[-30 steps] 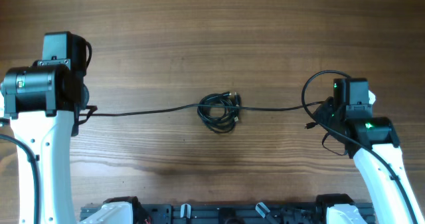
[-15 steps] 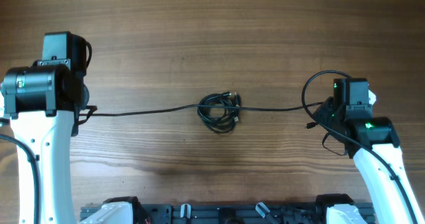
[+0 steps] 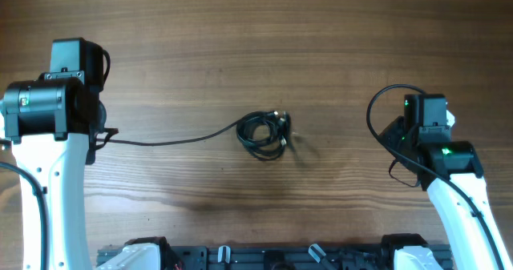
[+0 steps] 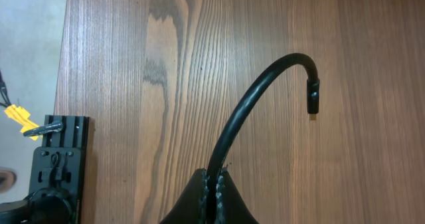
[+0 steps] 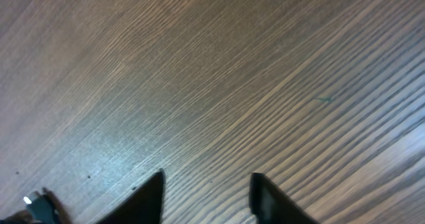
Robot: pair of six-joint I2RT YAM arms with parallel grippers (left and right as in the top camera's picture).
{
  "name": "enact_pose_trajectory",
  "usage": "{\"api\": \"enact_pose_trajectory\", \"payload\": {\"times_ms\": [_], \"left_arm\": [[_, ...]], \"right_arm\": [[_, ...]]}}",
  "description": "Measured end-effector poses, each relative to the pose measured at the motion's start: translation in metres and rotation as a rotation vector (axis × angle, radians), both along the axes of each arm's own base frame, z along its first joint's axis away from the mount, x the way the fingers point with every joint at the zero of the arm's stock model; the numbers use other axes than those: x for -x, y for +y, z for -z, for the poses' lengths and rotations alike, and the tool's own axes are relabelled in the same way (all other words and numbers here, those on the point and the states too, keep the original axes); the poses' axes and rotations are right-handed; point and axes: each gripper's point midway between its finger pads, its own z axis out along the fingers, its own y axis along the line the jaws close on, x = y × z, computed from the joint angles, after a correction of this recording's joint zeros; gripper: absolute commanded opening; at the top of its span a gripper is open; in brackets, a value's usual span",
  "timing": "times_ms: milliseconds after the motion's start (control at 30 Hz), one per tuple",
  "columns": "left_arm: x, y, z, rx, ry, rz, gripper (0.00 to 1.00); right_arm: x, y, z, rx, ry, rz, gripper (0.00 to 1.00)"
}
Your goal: Untangle cables
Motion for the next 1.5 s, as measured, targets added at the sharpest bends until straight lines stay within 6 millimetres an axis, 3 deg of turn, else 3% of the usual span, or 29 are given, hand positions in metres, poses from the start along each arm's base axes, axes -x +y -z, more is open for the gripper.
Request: {"api": "enact_pose_trajectory", "payload": {"times_ms": [200,333,533,700,1000,1133,1300,1400,1500], "left_arm": [[-0.007,-0.009,0.005,0.054,0.004,0.065,0.04],[-0.019,-0.030,0.013,0.167,0.015,0.209,0.04],[-0.025,-0.055,0.020,0.293,0.035,0.366,0.04],[-0.026,-0.060,0.020,0.314,0.034,0.392,0.04],[-0.026,-0.062,0.021,0.324,0.033,0.399,0.04],[-0.026,-0.062,0.021,0.324,0.033,0.399,0.04],[-0.027,-0.065,0.021,0.339,0.030,0.403,0.04],[-0.026,-0.066,0.021,0.345,0.030,0.407,0.04],[-0.026,-0.066,0.021,0.346,0.030,0.408,0.04]], "right_arm": [[-0.012,0.020,-0.004,-0.070,-0.042,-0.119,0.75],[-0.024,0.061,-0.016,-0.197,-0.123,-0.382,0.84],[-0.019,0.119,-0.042,-0.433,-0.236,-0.700,0.84],[-0.006,0.144,-0.055,-0.631,-0.222,-0.708,0.83],[0.027,0.217,-0.074,-0.878,-0.090,-0.726,0.83],[0.042,0.240,-0.069,-0.892,-0.005,-0.668,0.83],[0.041,0.264,-0.067,-0.898,0.002,-0.637,0.80],[0.035,0.275,-0.053,-0.898,0.046,-0.587,0.74],[0.029,0.284,-0.034,-0.889,0.089,-0.561,0.59]]}}
